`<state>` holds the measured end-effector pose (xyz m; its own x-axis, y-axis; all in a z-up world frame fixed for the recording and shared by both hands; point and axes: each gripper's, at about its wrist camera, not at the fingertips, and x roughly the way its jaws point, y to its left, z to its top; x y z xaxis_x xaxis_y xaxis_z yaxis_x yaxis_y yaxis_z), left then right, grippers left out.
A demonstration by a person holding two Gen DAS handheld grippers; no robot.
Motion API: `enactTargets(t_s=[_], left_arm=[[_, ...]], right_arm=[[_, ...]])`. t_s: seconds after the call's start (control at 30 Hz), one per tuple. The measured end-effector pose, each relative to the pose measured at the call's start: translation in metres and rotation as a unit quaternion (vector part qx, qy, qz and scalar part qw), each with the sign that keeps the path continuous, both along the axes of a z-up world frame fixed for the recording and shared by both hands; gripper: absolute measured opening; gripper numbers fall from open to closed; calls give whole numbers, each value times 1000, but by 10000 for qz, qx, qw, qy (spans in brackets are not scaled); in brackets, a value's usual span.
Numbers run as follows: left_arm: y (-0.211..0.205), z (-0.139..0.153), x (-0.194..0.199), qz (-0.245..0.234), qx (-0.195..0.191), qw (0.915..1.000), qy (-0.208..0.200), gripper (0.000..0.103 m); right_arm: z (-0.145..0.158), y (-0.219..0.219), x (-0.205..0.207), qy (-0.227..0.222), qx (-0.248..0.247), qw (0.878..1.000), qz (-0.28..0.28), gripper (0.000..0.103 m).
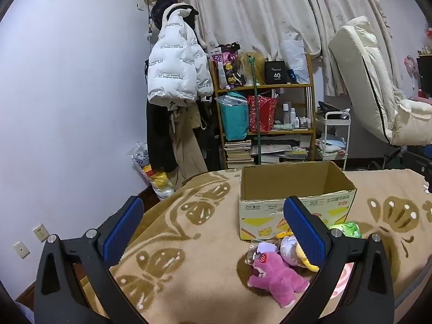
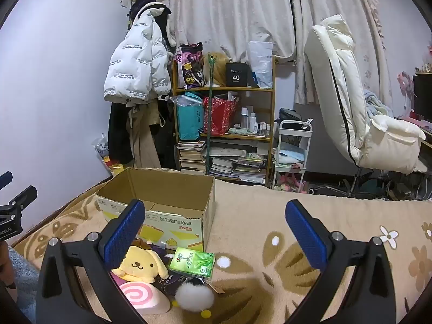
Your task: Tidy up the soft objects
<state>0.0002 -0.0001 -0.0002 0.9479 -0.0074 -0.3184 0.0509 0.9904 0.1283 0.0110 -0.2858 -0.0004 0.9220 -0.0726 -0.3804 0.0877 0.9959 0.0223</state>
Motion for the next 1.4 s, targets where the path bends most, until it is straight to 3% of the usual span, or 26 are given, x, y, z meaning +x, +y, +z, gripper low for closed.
enactTargets(t_s=[0.23,1.4], left_arm=[[-3,3,2,-20,148,9998,106,102],[-7,-9,0,1,94,9999,125,102]], right_arm=[[0,0,0,3,-3,10000,3,103],[-2,1,0,29,-1,10000,-1,103]])
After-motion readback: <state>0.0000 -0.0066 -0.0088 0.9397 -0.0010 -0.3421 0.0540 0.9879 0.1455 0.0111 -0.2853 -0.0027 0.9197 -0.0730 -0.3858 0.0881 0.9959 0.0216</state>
